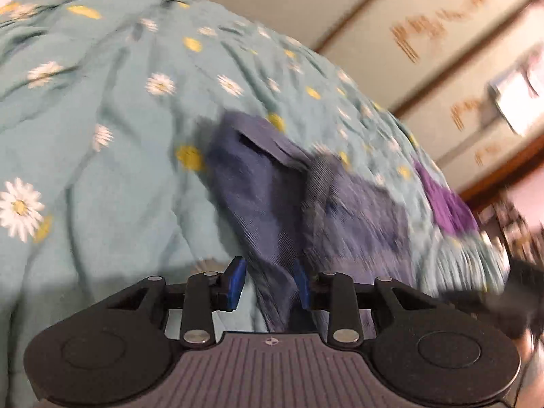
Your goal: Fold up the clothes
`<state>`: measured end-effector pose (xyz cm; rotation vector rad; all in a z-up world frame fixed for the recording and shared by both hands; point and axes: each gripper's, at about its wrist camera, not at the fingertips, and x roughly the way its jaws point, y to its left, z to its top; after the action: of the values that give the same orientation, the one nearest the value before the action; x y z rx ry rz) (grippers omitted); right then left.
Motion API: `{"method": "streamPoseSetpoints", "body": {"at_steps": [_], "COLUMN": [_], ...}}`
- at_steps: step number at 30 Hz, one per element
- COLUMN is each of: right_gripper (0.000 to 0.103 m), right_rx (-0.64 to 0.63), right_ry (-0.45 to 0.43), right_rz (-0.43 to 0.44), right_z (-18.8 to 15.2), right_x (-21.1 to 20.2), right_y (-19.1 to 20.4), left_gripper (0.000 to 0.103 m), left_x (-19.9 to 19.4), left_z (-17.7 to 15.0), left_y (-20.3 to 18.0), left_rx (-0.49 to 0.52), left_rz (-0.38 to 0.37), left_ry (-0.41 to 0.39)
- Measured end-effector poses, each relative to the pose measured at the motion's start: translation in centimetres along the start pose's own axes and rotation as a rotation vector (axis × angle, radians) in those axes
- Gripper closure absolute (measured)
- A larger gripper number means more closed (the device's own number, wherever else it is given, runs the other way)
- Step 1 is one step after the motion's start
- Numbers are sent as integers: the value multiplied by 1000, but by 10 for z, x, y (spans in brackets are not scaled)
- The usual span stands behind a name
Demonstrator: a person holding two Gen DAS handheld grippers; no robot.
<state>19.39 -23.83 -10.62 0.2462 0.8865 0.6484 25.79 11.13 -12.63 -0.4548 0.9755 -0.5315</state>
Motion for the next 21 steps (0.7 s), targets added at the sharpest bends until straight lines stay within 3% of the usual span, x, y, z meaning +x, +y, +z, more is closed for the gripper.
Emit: {"method": "streamPoseSetpoints", "body": {"at_steps": [3, 8, 9, 11, 13, 15, 18, 20, 21], "right_gripper": [88, 91, 94, 97, 98, 99, 99, 99, 99], "right_rx": [7, 50, 67, 81, 78, 78, 76, 85, 87], "right_ry": [-13, -3, -2, 8, 8, 11, 10, 9, 9], "right_rz": [29, 29, 31, 18, 14, 11, 14, 25, 25], "right_z": [3, -4, -6, -10, -13, -14, -15, -15, -15], "right_x": [5, 15, 16, 22, 26, 27, 28, 28, 28], "right_y": [3, -7, -10, -16, -18, -18, -18, -20, -20], "left_gripper": [65, 66, 84, 88, 101, 101, 98, 83, 66], "left_x": [7, 22, 23, 21, 20, 29, 49, 43, 37], "left_z": [11, 24, 27, 36, 41, 47, 49, 52, 54], "left_y": [8, 17, 17, 3, -16, -35, -31, -23, -18], "left_rx": [-42, -118, -123, -29, 117, 295, 337, 286, 250], "left_rz": [34, 5, -2, -6, 38, 137, 183, 195, 204], "left_ry": [-17, -86, -110, -165, -195, -187, -129, -136, -143]}}
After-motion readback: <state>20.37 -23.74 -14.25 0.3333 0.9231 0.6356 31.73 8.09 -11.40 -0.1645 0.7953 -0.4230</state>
